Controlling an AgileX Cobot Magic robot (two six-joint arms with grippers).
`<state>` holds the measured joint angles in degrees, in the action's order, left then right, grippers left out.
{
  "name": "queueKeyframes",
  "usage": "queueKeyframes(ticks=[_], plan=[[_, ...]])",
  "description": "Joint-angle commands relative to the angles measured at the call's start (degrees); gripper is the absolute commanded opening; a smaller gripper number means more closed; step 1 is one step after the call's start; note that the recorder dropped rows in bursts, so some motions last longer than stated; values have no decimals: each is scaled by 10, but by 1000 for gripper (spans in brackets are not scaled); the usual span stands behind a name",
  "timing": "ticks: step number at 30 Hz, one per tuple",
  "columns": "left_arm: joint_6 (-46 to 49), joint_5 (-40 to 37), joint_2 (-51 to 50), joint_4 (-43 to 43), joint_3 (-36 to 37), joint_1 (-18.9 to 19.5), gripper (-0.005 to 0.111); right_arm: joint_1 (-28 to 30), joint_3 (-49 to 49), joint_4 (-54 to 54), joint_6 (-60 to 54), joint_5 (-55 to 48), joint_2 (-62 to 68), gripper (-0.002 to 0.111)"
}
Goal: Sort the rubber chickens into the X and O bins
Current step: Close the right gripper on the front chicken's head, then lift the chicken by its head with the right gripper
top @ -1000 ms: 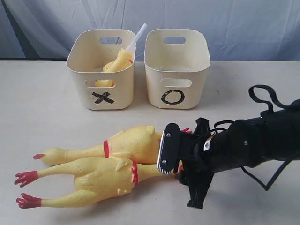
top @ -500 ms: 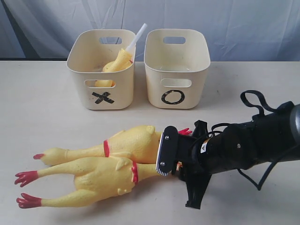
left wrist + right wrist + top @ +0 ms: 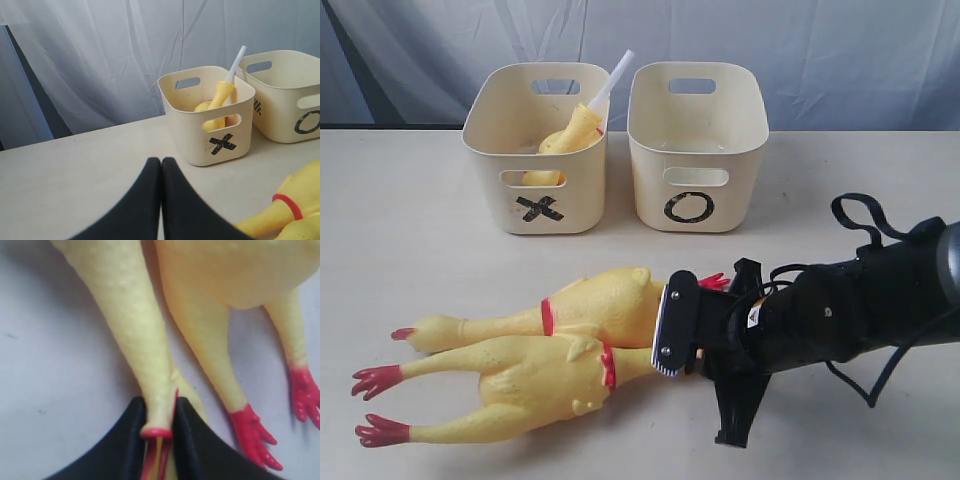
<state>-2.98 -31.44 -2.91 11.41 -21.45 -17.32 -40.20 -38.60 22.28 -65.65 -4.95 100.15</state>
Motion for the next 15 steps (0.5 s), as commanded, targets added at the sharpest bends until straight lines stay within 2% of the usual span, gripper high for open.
queueKeyframes(ticks=[1,5,12,15], plan=[[-3,2,3,-2,3,1,0,1,0,3,-2,-65,-15,-1],[-3,2,3,-2,3,1,0,1,0,7,-2,-128,-60,-1],[-3,1,3,-2,3,1,0,1,0,153,1,-198,-158,-1],[-3,0,3,-2,3,1,0,1,0,162,41,-203,-178,-1]])
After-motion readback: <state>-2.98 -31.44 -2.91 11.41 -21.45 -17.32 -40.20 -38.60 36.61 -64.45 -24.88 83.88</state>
